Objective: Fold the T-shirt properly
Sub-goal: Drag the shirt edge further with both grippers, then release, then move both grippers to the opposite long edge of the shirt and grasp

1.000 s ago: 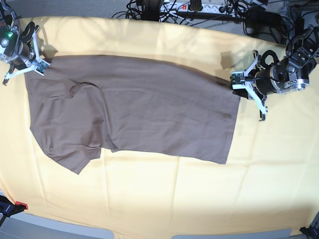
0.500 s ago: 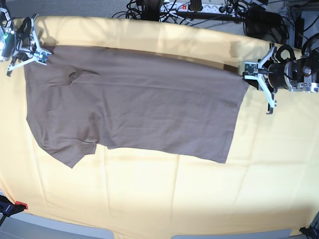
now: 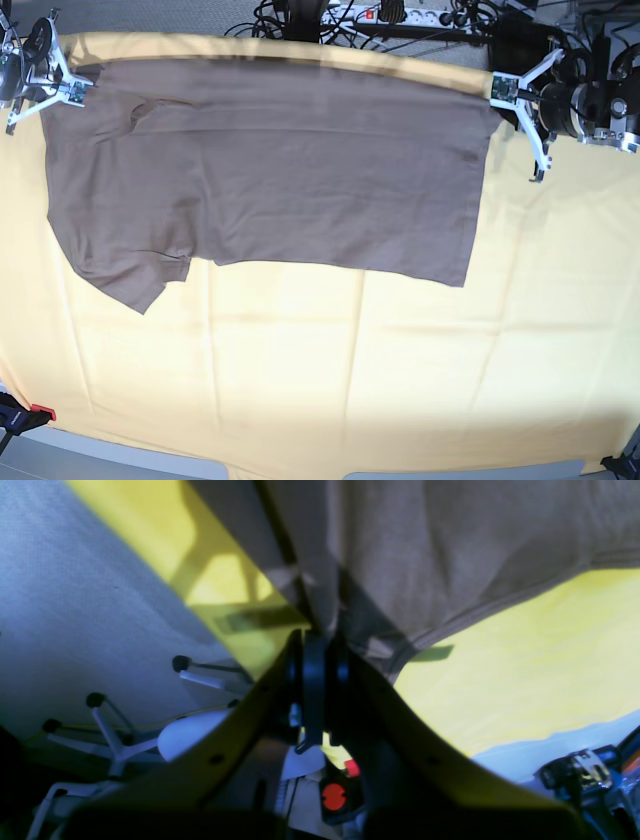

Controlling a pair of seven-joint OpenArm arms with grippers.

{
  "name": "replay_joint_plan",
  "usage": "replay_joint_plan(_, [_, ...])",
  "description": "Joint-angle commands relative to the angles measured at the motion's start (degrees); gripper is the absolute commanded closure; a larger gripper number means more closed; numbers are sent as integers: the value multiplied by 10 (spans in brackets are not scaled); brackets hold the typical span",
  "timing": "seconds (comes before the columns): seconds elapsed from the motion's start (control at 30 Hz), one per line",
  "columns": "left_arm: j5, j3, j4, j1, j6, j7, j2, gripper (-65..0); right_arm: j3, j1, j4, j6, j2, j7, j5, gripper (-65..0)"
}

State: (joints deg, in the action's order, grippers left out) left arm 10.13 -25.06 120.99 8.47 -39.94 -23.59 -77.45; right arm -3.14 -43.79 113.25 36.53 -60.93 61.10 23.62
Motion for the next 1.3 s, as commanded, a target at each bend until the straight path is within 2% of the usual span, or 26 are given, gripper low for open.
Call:
replay_joint_plan(0.0, [-3,7,4,-3,-1,-7,-16,0,-7,1,4,-3,-13,17,-14,0])
replay_joint_plan(0.13, [2,7,4,-4,-1,-8,-16,0,-7,2,4,-24,-13,9,-8,0])
replay_joint_plan(0.17, [10,7,4,-4,-1,-9,-16,0,-7,2,4,-33,-13,9,-6,-41])
replay_joint_plan(0.2, [13,7,4,-4,-1,-9,-16,-36,-7,2,4,-36,-13,9,-6,-123])
replay_joint_plan(0.27, [14,7,5,-6,-1,-9,-16,-171,-7,2,4,-33,-13,9,-7,-295])
replay_joint_plan(0.3, [14,7,5,-9,-1,-11,-16,-238,-7,2,5,-31,-13,9,-6,-357])
replay_joint_plan(0.33, [16,7,6,-14,-1,-18,-16,-292,-7,2,7,-28,-14,10,-7,-381])
replay_joint_plan(0.37, [27,7,6,-19,-1,-31,-16,-319,-7,2,12,-28,-14,11,-7,-381])
replay_joint_plan(0.57, [144,8,8,-75,-1,-127,-19,-321,-11,2,55,-59,-23,46,-9,-381])
replay_joint_plan(0.8, [224,8,8,-167,-1,-140,-19,-321,-83,1,99,-61,-23,81,-8,-381])
replay_joint_plan(0.93, [236,8,-2,-196,1,-139,-16,-321,-158,2,102,-62,-22,82,39,-381])
replay_joint_plan(1.0, [241,8,-25,-204,44,-135,-2,-321,-194,2,101,-75,-21,65,68,-381])
replay_joint_plan(1.1, [251,8,-92,-225,84,-116,40,-321,-234,2,101,-94,-16,20,94,-379])
replay_joint_plan(1.17, [279,11,-153,-245,88,-110,75,-321,-243,2,101,-106,-16,1,96,-379])
replay_joint_plan(1.27, [332,26,-262,-268,60,-110,129,-321,-243,2,101,-111,-16,-1,94,-379])
